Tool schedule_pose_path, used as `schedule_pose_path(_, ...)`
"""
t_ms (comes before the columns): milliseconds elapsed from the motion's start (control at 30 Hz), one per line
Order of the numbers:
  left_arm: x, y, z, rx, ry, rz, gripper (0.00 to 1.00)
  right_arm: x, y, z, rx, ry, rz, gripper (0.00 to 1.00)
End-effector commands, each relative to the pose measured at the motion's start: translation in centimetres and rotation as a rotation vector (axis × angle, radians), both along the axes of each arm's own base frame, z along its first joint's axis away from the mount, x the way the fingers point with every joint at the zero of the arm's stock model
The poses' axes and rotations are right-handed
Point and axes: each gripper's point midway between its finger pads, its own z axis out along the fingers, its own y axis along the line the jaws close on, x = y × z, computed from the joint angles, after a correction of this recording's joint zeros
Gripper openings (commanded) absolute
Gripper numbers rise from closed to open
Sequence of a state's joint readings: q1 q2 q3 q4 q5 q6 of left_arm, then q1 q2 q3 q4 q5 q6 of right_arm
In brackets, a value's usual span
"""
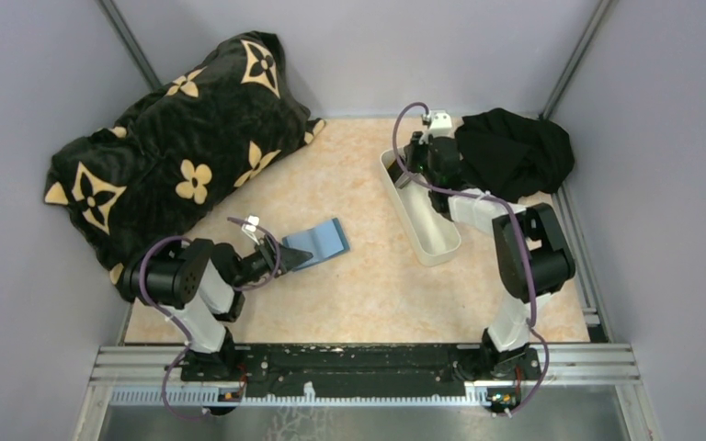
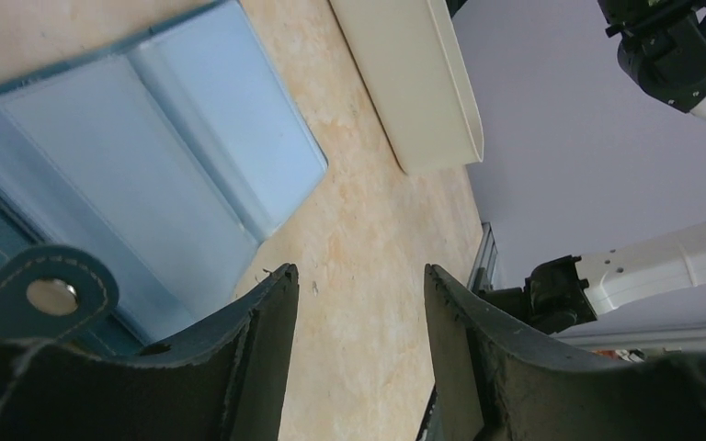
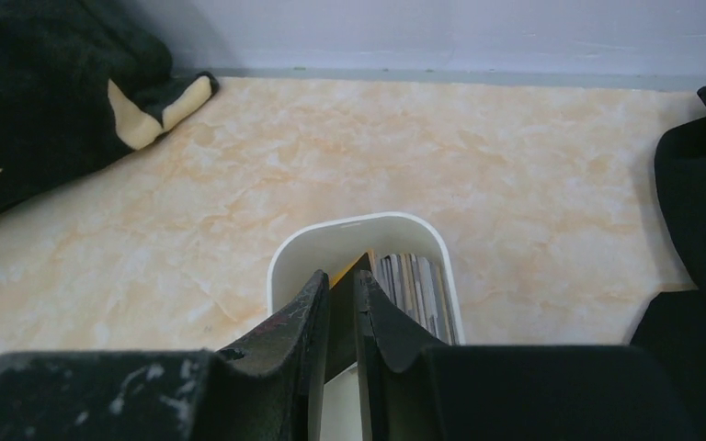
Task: Take the credit cards out of the card holder
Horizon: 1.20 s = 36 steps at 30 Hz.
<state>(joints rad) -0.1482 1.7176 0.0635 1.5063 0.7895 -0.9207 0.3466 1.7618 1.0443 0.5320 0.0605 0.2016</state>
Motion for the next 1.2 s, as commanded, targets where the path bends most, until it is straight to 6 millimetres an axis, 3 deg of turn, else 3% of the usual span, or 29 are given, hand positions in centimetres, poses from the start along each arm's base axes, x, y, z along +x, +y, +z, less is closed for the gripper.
schedule_pose_path(0,2.3,-0.1,3.8,0.000,-0.230,0.040,0.58,-2.1,4.3,3.4,-0.009,-0.049,0.105,0.17)
schedule_pose_path(167,4.6,0.7,2.0,0.095,-0.115,0.153,0.44,-5.6,8.8,0.5,-0.057,0.050,0.220,0.16)
schedule_pose_path(200,5.1,1.2,1.6,0.123,-0.099,0.189,0.35,-6.2,9.5,-0.1,-0.051,0.069,0.247,0.16)
schedule_pose_path(267,5.5,1.8,1.2,0.171,-0.083,0.224,0.00,-7.4,10.8,-1.3,-0.044,0.107,0.293,0.15)
schedule_pose_path(500,5.3,2.9,-0.9,0.267,0.004,0.260,0.00,-12.4,16.1,-5.7,-0.043,0.242,0.466,0.13)
schedule_pose_path(633,4.4,3.5,-2.8,0.310,0.047,0.261,0.00,-13.7,18.0,-7.5,-0.009,0.297,0.519,0.12)
schedule_pose_path(800,2.9,3.7,-4.7,0.324,0.100,0.254,0.00,-14.9,19.4,-8.5,-0.022,0.324,0.565,0.12)
schedule_pose_path(1167,2.6,3.6,-6.0,0.318,0.150,0.251,0.00,-18.6,21.9,-11.2,-0.023,0.398,0.661,0.12)
